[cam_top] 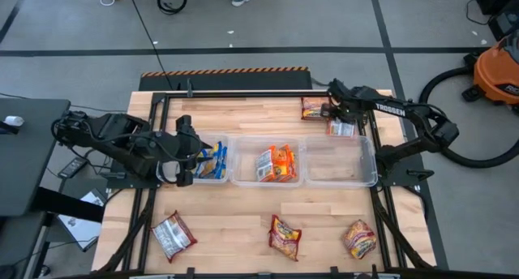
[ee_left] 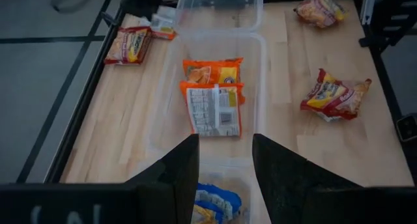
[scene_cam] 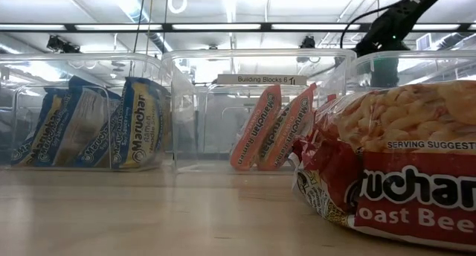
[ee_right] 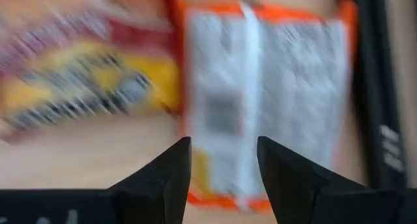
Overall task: Sort Maruchan noodles
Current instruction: Put the orange noodle pack into the middle transparent bin
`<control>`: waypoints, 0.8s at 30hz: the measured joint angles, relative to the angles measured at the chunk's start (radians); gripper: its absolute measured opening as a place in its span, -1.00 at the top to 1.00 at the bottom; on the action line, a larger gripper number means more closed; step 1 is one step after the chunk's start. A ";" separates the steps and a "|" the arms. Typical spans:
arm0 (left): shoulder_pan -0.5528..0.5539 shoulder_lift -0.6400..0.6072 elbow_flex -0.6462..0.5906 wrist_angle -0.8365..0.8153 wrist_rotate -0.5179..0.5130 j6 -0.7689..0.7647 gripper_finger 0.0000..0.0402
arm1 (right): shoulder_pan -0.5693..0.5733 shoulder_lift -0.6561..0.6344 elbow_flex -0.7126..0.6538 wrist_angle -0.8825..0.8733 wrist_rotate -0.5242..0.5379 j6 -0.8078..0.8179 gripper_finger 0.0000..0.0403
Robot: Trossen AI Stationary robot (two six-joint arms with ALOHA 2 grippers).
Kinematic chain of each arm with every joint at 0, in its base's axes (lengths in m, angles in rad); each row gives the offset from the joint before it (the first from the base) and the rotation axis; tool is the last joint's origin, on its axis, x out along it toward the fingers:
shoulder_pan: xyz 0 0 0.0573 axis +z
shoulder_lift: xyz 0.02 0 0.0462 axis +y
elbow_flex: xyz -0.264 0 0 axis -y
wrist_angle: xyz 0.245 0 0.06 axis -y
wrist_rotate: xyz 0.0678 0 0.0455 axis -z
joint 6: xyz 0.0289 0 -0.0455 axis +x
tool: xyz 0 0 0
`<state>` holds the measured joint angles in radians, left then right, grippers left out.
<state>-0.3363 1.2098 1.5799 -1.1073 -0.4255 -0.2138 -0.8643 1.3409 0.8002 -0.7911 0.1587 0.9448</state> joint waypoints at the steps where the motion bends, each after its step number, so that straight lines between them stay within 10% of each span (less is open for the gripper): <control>1: 0.000 0.000 0.000 0.007 0.000 0.001 0.26 | 0.006 0.003 0.007 -0.048 0.002 -0.001 0.10; 10: -0.004 0.000 0.000 0.049 0.000 0.001 0.26 | 0.024 0.104 -0.050 -0.089 -0.164 -0.031 0.10; 24: -0.043 0.000 0.000 0.041 -0.008 -0.011 0.26 | 0.082 0.126 0.089 0.148 -0.070 -0.237 0.11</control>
<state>-0.3794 1.2102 1.5799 -1.0664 -0.4334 -0.2248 -0.7819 1.4674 0.8892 -0.6426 0.0889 0.7076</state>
